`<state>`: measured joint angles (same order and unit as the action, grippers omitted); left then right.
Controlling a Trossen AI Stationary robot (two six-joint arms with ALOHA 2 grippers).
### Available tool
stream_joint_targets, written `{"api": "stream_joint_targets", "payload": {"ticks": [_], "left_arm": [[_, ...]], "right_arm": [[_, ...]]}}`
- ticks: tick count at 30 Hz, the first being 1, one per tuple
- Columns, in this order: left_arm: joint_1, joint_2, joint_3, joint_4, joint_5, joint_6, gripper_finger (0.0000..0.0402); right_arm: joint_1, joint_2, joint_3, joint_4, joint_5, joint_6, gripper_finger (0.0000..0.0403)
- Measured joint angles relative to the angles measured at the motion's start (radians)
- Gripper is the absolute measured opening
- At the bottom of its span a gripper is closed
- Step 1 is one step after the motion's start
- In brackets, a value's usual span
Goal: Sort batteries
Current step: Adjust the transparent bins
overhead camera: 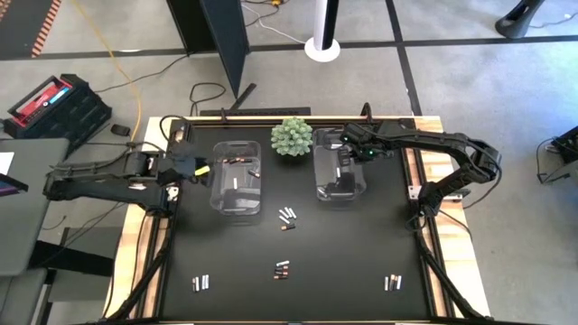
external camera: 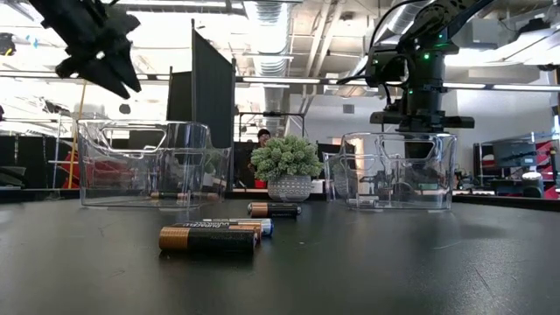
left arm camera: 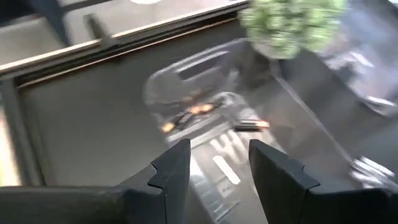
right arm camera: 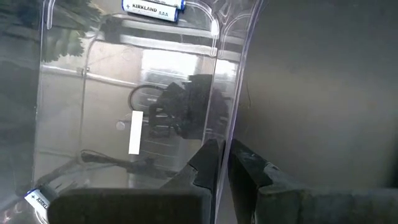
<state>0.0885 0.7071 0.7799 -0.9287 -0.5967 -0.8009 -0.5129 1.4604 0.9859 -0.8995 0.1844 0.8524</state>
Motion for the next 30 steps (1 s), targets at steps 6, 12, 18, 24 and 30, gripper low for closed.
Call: {"api": "stream_joint_targets", "payload": {"ticks": [6,12,18,24,30], "left_arm": [[0.093,0.119,0.000,-0.005,0.022,-0.042,0.0152],[0.193,0.232,0.000,-0.016,0.112,-0.103,0.0151],[0.259,0.304,0.000,-0.085,0.128,-0.139,0.0151],[0.282,0.356,0.000,-0.059,0.185,-0.114,0.0151],[0.282,0.361,0.000,-0.049,0.170,-0.164,0.0151]], "right_arm": [[0.000,0.000,0.000,0.007,0.000,-0.001,0.0053],[0.000,0.000,0.000,0.011,0.000,-0.013,0.0053],[0.000,0.000,0.000,0.011,0.000,-0.023,0.0052],[0.000,0.000,0.000,0.011,0.000,-0.024,0.0052],[0.000,0.000,0.000,0.011,0.000,-0.027,0.0052]]}}
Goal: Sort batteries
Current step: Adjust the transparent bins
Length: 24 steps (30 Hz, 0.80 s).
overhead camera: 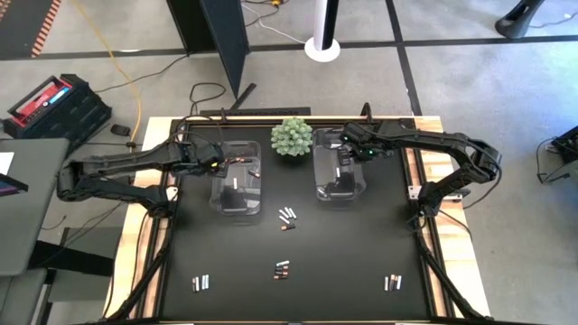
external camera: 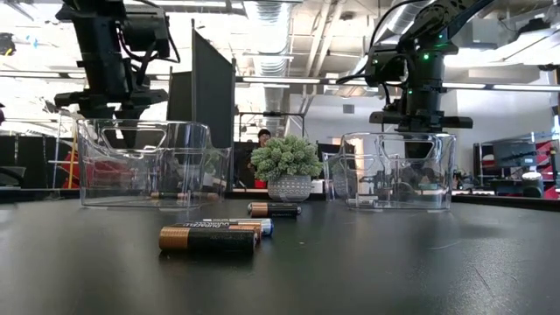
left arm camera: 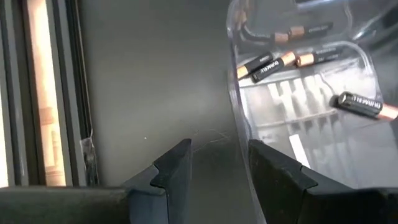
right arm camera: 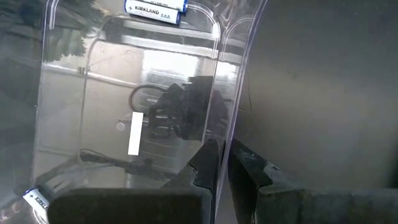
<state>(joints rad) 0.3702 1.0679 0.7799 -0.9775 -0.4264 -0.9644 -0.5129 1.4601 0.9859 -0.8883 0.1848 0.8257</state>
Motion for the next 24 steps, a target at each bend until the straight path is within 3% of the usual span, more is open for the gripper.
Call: {"api": "stream_joint_targets", "payload": {"ticks": [9,24], "left_arm": [[0.000,-0.028,0.000,0.049,0.014,0.000,0.0151],[0.000,0.139,0.000,0.050,0.104,0.009,0.0142]], "right_arm": [[0.001,0.000,0.000,0.000,0.000,-0.012,0.0052],[0.002,0.000,0.000,0.002,0.000,-0.013,0.0052]]}}
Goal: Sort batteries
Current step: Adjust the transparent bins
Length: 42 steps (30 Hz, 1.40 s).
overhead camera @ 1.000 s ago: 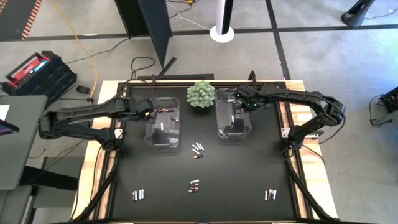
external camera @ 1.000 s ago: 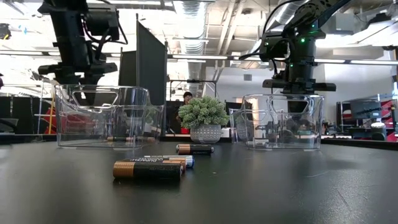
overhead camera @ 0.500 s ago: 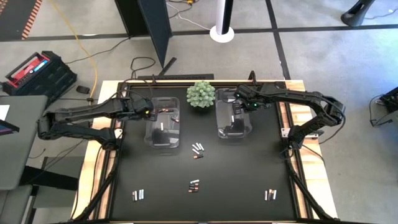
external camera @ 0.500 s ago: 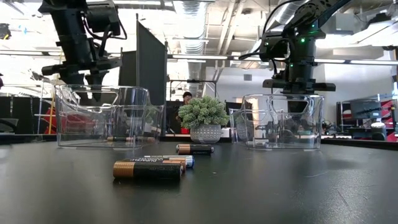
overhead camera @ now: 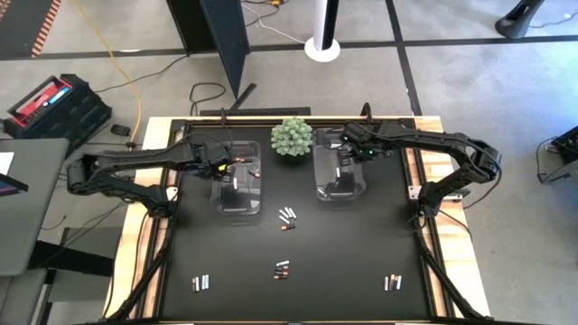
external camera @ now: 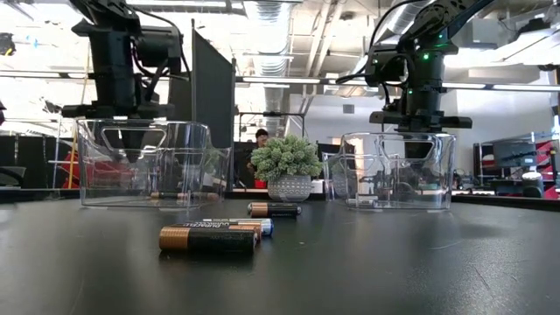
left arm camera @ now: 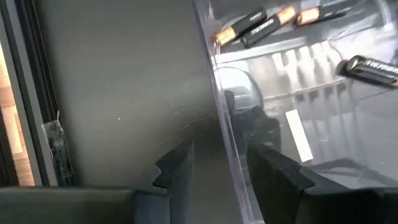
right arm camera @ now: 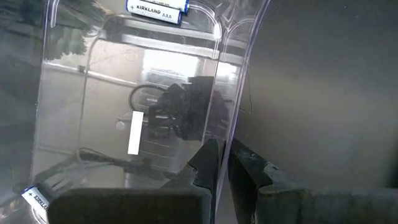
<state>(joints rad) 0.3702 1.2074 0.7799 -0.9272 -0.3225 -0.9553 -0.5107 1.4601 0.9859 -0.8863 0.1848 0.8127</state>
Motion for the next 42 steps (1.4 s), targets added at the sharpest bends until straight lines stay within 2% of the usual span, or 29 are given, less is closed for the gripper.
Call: {"api": "stream_joint_targets", "payload": {"ticks": [11,28,42], "left_arm": [[0.000,0.036,0.000,0.007,-0.020,-0.005,0.0010],[0.065,0.036,0.000,0.063,-0.048,-0.046,0.0003],[0.071,0.036,0.000,0.029,-0.050,-0.123,0.0003]], "right_arm": [[0.000,0.000,0.000,-0.002,0.000,-0.003,0.0052],[0.027,-0.001,0.002,-0.066,0.000,-0.010,0.0052],[-0.062,0.000,0.001,-0.004,0.027,0.022,0.0051]]}}
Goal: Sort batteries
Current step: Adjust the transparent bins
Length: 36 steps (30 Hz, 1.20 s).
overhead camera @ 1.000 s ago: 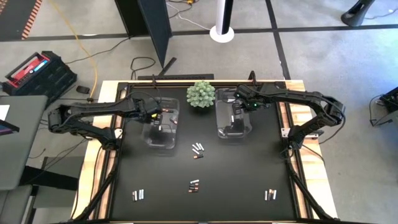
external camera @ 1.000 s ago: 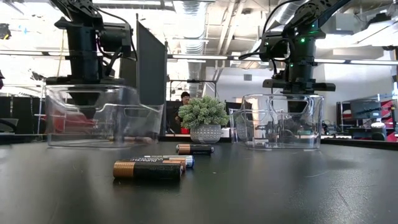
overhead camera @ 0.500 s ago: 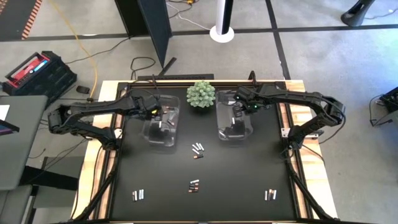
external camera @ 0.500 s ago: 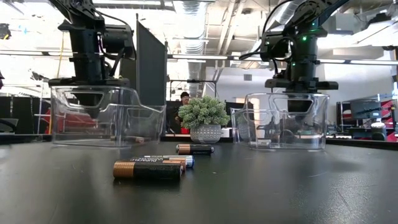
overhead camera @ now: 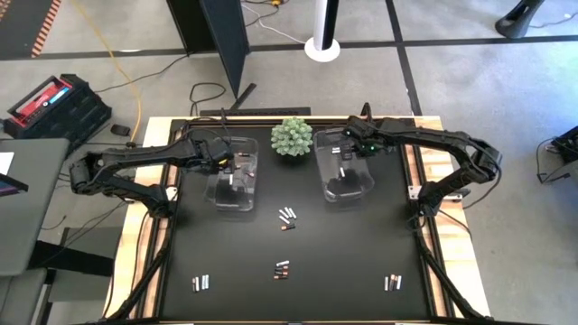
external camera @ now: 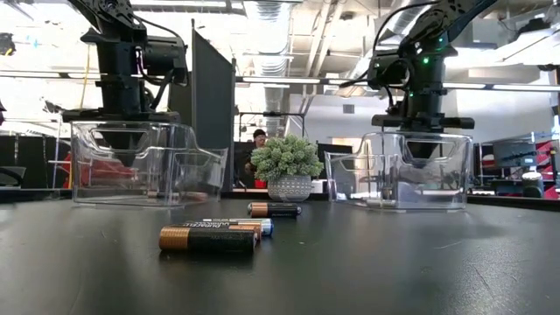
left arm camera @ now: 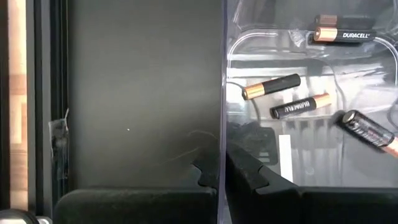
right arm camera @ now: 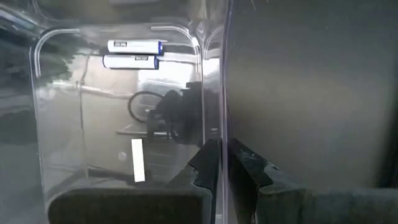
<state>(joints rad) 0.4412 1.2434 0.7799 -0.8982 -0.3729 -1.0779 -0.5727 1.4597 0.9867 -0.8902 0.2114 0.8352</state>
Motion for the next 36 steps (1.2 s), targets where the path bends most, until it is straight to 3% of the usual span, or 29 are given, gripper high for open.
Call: {"api": "stream_joint_targets", "payload": {"ticks": [10,24,36], "left_arm": [[-0.001,0.000,0.000,-0.003,0.027,-0.047,0.0035],[-0.001,-0.002,0.000,-0.002,0.028,0.029,0.0083],[-0.001,-0.086,0.000,-0.001,0.023,0.049,0.0092]], "right_arm": [[0.062,0.000,0.000,-0.012,-0.004,0.077,0.0051],[0.076,-0.014,0.006,-0.014,-0.003,0.063,0.0052],[0.075,-0.097,0.043,-0.037,0.000,0.048,0.0052]]}}
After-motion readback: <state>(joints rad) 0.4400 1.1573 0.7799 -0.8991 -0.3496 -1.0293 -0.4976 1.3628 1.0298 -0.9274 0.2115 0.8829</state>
